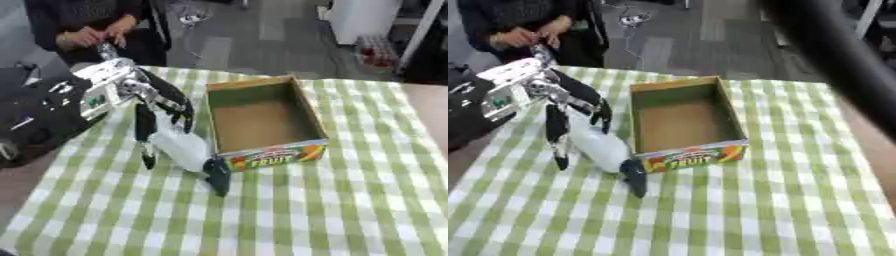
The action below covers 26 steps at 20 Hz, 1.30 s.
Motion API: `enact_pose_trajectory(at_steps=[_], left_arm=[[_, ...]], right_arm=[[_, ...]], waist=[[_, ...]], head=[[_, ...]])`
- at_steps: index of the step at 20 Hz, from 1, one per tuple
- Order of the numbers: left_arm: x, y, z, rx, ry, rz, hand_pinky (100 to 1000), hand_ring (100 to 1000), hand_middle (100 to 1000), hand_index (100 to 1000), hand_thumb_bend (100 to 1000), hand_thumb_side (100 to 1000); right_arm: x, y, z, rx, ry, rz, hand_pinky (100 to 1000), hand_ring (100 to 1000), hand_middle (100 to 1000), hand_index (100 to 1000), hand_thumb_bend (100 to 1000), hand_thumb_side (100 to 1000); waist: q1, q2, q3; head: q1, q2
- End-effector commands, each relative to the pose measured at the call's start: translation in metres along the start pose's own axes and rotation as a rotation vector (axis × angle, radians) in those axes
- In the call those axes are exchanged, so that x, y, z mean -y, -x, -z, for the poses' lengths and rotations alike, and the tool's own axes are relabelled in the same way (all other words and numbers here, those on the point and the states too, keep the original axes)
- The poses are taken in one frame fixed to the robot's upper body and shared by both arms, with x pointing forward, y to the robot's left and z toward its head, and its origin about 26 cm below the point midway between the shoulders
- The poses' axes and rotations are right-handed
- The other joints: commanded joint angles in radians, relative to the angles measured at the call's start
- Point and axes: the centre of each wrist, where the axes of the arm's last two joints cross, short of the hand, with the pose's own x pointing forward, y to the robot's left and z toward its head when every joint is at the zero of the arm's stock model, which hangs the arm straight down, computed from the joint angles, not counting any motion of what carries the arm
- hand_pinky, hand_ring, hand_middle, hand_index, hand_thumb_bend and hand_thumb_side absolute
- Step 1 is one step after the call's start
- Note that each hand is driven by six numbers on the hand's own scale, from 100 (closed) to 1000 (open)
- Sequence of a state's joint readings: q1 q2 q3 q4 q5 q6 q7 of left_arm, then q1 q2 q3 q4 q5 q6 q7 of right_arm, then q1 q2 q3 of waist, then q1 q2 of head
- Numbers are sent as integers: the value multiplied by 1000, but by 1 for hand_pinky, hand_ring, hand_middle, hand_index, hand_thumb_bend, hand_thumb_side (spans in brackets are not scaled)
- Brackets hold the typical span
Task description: Pick up objects on the table and place them in the box.
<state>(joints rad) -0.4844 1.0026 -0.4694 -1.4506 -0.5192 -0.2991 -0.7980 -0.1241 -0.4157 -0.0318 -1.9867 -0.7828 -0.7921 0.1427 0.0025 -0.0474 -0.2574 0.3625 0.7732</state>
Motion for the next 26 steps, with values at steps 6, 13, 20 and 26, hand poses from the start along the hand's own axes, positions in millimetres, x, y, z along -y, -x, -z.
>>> enact_pose_trajectory(at_steps=[6, 13, 20, 26], left_arm=[[8, 10, -6, 15, 153, 101, 710, 738, 798, 815, 947, 403], [11, 9, -2, 29, 155, 124, 726, 751, 812, 831, 945, 419], [10, 6, 6, 25, 163, 167, 738, 753, 822, 834, 938, 425], [18, 9, 13, 20, 195, 172, 741, 757, 831, 844, 945, 421]], right_arm=[[1, -4, 10, 19, -37, -6, 394, 563, 603, 740, 549, 902], [1, -4, 10, 21, -35, -8, 393, 562, 602, 739, 549, 903], [1, -3, 10, 25, -32, -8, 394, 562, 603, 739, 550, 904], [1, -3, 10, 27, -31, -8, 394, 562, 603, 738, 550, 904]], waist=[[-2, -4, -1], [-5, -2, 1], [-6, -1, 0], [-6, -1, -1]], head=[[10, -3], [12, -3], [14, -3], [16, -3]])
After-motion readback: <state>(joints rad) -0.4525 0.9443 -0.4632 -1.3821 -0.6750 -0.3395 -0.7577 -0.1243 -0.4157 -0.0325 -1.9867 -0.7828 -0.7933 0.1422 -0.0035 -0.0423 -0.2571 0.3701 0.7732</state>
